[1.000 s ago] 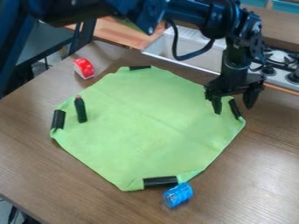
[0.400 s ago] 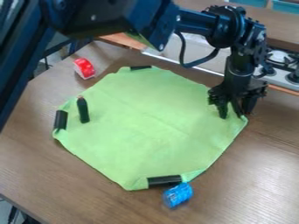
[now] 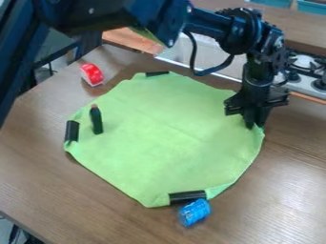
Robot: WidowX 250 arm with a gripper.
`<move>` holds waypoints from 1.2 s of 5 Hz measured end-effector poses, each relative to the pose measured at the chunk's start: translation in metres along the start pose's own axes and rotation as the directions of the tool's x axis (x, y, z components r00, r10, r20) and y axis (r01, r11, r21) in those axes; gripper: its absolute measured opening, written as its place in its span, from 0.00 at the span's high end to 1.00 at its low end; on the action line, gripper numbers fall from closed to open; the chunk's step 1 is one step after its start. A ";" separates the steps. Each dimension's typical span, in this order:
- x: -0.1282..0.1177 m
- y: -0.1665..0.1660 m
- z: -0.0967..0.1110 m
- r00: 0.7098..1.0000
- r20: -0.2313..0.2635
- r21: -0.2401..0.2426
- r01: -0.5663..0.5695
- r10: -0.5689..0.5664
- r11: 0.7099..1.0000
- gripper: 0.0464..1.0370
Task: Fold cloth from the top right to the bottom left
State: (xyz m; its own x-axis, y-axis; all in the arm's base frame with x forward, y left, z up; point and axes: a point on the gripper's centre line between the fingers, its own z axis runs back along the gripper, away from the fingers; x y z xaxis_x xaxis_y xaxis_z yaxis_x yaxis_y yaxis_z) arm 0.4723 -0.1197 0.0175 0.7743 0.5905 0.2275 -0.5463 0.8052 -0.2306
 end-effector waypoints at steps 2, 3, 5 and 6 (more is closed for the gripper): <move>0.004 0.002 0.044 0.999 -0.022 -0.134 -0.039 0.036 0.990 1.00; 0.014 0.016 0.067 0.996 -0.035 -0.189 -0.088 0.083 0.978 1.00; 0.024 0.071 0.092 0.993 -0.057 -0.183 -0.108 0.099 0.977 1.00; 0.023 0.099 0.103 0.994 -0.068 -0.185 -0.102 0.091 0.978 1.00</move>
State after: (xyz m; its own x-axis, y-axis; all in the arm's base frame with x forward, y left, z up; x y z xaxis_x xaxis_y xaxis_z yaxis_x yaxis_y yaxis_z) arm 0.4034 -0.0211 0.0974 0.7416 0.6560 0.1405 -0.5540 0.7169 -0.4232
